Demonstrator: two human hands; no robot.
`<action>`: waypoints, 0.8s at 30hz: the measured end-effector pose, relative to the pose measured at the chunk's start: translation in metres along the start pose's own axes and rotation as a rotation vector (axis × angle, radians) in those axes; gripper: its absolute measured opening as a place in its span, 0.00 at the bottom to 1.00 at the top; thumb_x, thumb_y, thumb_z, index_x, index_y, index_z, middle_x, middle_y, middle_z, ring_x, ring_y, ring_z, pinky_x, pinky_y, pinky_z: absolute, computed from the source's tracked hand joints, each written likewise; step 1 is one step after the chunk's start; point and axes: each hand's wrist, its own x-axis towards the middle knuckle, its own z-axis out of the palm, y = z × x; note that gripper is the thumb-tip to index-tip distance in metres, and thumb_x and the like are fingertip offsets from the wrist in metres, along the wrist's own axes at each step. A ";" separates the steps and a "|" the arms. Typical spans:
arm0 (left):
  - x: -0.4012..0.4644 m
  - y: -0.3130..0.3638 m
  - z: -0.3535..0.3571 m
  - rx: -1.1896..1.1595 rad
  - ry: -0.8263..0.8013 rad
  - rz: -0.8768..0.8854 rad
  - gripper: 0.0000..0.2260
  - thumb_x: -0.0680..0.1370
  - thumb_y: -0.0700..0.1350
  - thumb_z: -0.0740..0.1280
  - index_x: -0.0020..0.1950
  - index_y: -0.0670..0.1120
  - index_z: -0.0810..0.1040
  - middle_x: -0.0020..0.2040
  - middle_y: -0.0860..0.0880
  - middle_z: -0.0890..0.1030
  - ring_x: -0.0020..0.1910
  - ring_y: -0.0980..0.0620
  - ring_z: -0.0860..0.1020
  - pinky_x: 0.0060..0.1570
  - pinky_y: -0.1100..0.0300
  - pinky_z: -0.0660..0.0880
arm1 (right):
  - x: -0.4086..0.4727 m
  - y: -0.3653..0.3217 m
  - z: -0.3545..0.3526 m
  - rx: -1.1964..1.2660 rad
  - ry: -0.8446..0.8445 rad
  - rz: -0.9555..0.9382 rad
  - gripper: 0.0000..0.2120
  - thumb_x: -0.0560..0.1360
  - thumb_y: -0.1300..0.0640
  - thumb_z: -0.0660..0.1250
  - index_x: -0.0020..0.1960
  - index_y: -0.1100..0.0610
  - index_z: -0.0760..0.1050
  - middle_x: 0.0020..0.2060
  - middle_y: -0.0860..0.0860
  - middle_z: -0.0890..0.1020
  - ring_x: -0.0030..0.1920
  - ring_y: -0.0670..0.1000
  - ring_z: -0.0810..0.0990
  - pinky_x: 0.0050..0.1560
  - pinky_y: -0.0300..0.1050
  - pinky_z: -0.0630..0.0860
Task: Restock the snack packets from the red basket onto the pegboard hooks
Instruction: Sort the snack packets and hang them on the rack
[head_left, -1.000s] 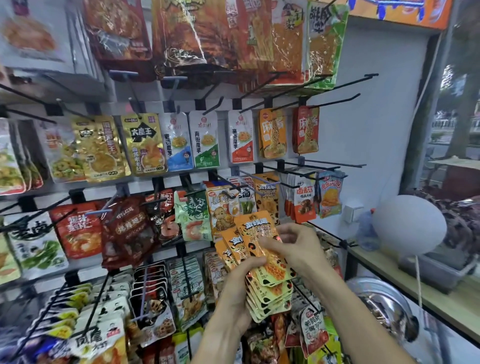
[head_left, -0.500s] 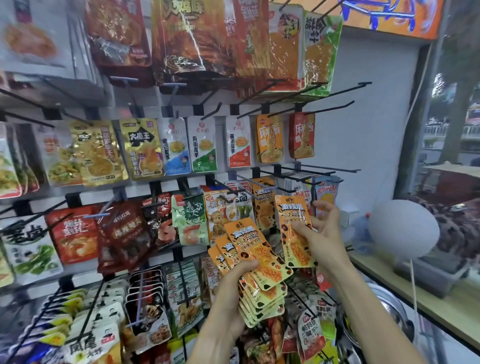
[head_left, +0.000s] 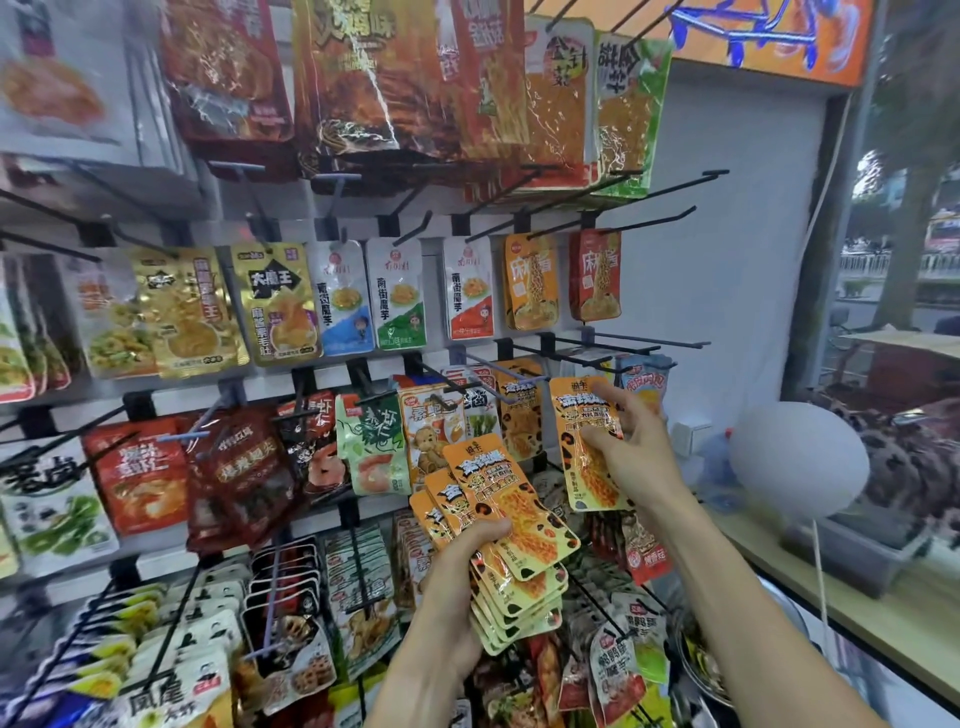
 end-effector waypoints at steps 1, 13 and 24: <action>0.000 0.000 0.000 0.005 -0.008 0.002 0.22 0.62 0.46 0.83 0.54 0.43 0.85 0.58 0.36 0.86 0.58 0.34 0.84 0.66 0.33 0.76 | 0.000 0.000 -0.001 -0.015 -0.011 -0.004 0.25 0.80 0.62 0.69 0.73 0.43 0.73 0.74 0.44 0.72 0.75 0.46 0.67 0.76 0.56 0.67; 0.000 0.003 0.002 -0.011 -0.047 -0.004 0.12 0.69 0.45 0.77 0.49 0.42 0.85 0.54 0.35 0.86 0.52 0.35 0.84 0.68 0.30 0.74 | 0.030 0.010 0.019 -0.305 -0.043 0.020 0.25 0.80 0.59 0.70 0.76 0.52 0.71 0.73 0.52 0.74 0.74 0.56 0.72 0.72 0.56 0.71; 0.001 0.006 -0.010 0.026 -0.025 0.017 0.18 0.64 0.50 0.83 0.51 0.46 0.89 0.61 0.36 0.85 0.63 0.33 0.82 0.69 0.32 0.73 | 0.032 0.002 0.053 -0.447 -0.080 0.075 0.26 0.82 0.58 0.69 0.78 0.51 0.70 0.73 0.54 0.76 0.72 0.58 0.75 0.70 0.51 0.72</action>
